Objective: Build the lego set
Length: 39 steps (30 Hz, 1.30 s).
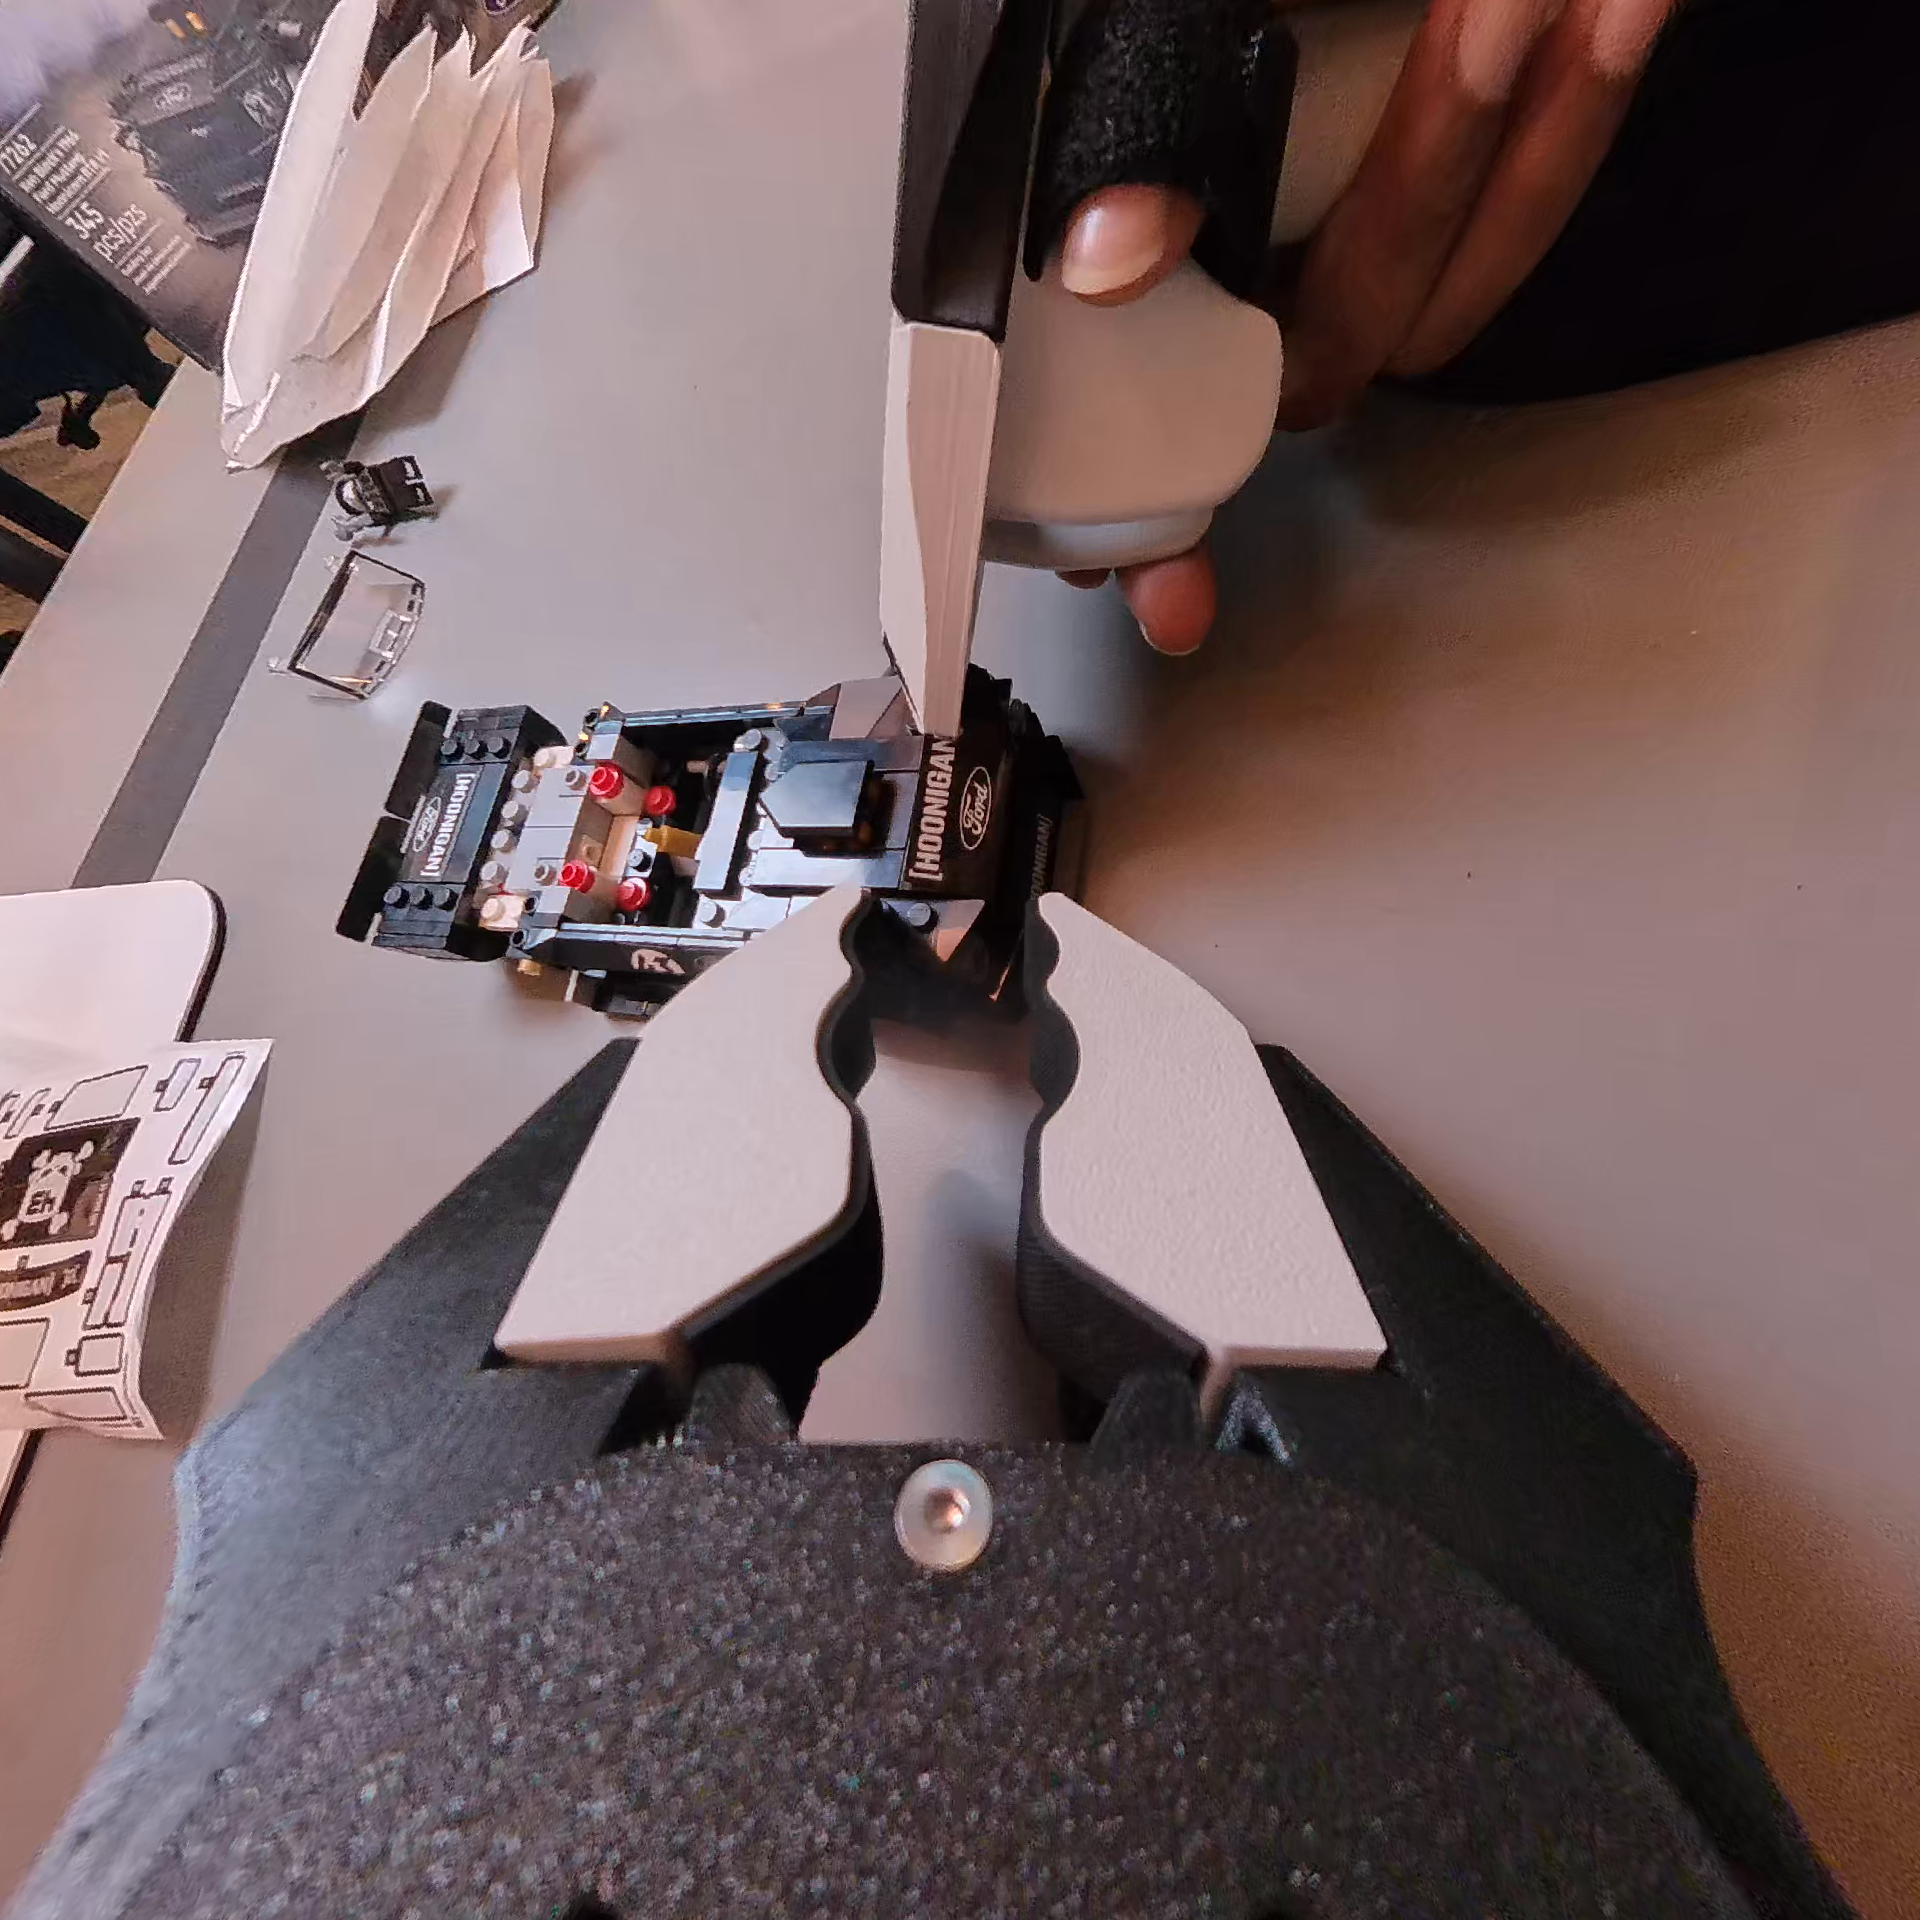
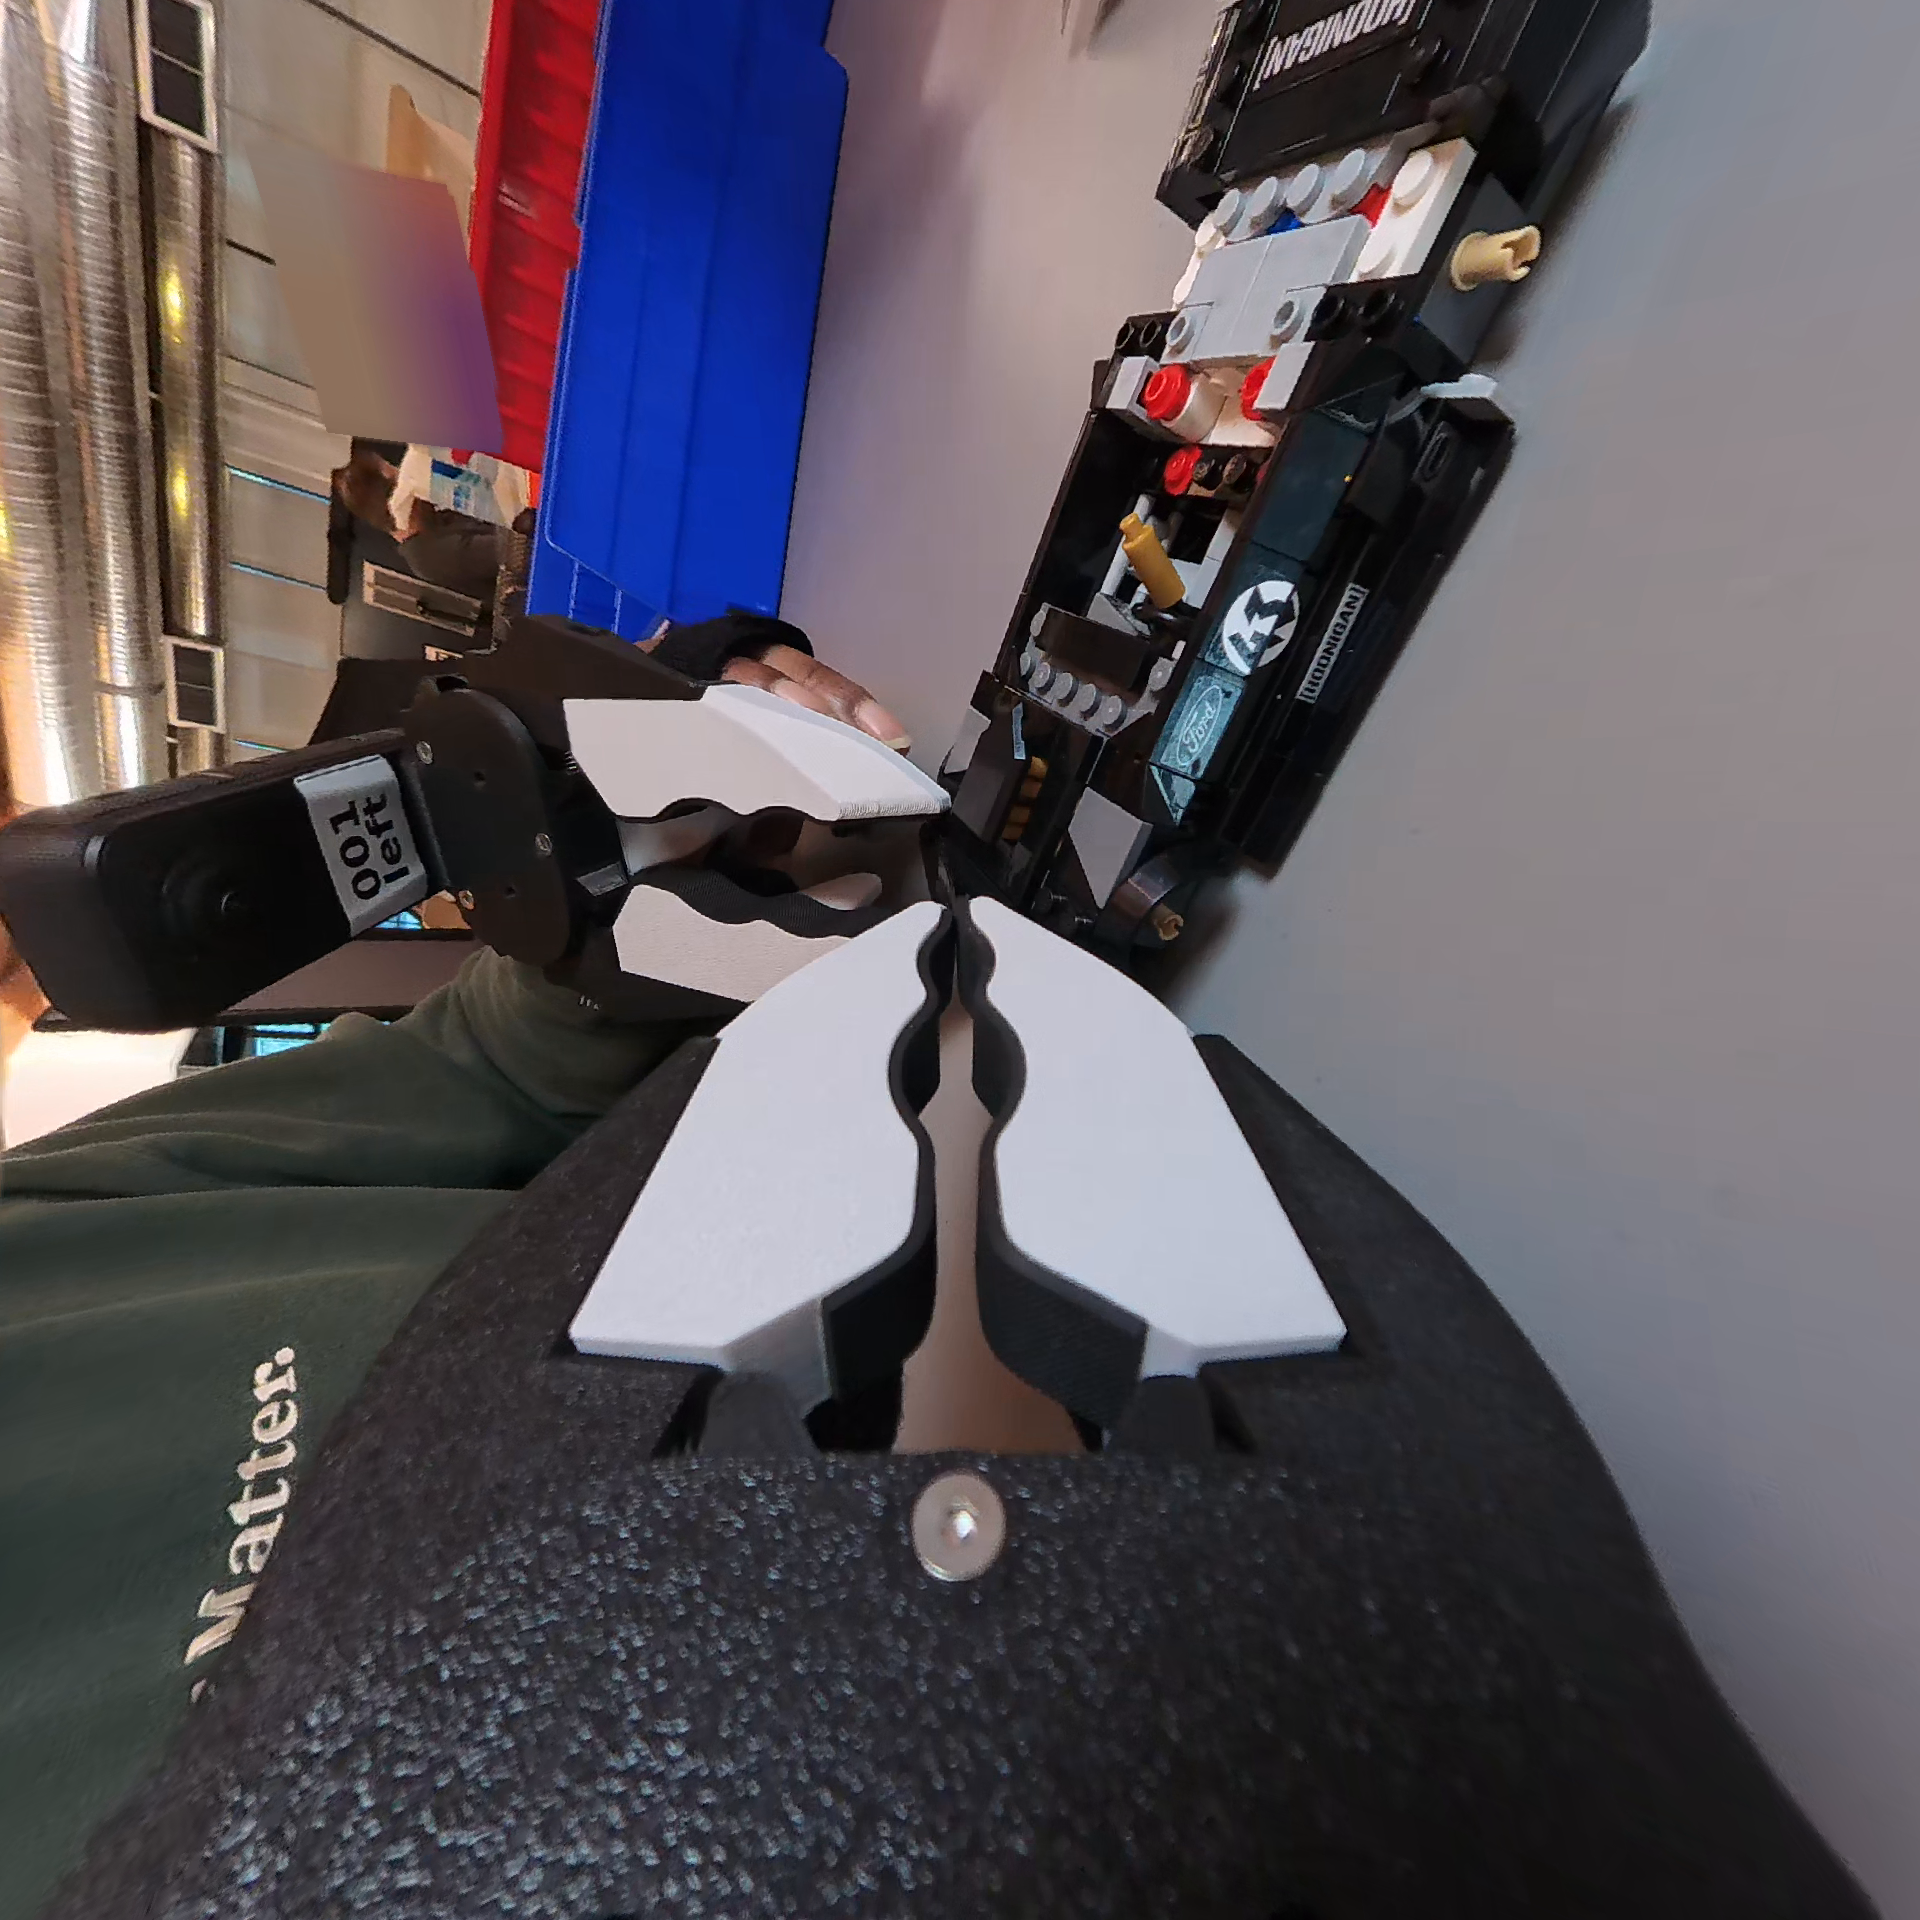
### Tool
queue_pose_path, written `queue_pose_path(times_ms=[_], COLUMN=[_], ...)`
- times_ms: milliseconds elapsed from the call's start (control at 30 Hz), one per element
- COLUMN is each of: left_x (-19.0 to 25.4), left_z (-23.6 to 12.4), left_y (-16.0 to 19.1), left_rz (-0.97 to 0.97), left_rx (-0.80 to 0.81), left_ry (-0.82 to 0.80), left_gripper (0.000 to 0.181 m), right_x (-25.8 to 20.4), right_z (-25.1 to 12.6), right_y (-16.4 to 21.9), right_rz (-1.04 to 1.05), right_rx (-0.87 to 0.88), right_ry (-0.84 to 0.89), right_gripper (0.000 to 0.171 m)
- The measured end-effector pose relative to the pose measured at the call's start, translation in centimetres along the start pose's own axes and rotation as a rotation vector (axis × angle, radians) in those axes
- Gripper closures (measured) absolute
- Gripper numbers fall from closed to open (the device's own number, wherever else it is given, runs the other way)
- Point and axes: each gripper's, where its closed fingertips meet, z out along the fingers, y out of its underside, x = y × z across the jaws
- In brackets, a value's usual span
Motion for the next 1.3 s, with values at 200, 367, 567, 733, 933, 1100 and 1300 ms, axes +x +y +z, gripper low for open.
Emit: queue_pose_path(times_ms=[200,367,567,733,933,1100,1300], left_x=[0.04,0.09,0.10,0.15,0.22,0.23,0.20], left_z=[0.03,0.06,0.08,0.09,0.11,0.12,0.11], left_y=[-0.01,-0.01,-0.05,-0.07,-0.09,-0.10,-0.11], left_rz=[-0.004,-0.005,-0.012,-0.015,-0.014,-0.016,-0.020], left_rx=[0.002,0.001,0.005,0.007,0.006,0.007,0.009], left_ry=[0.004,0.007,0.010,0.013,0.015,0.017,0.016], left_gripper=[0.155,0.155,0.155,0.155,0.155,0.154,0.155], right_x=[0.07,0.14,0.21,0.31,0.39,0.44,0.49], right_z=[0.05,0.06,0.05,0.01,-0.01,-0.03,-0.05], right_y=[0.06,0.06,0.03,0.02,-0.01,0.04,0.16], right_rz=[-0.011,-0.017,-0.030,-0.039,-0.055,-0.075,-0.128], right_rx=[0.001,0.002,0.003,0.003,0.006,0.008,0.005], right_ry=[0.017,0.029,0.047,0.060,0.077,0.093,0.126], right_gripper=[0.171,0.171,0.171,0.171,0.171,0.171,0.171])
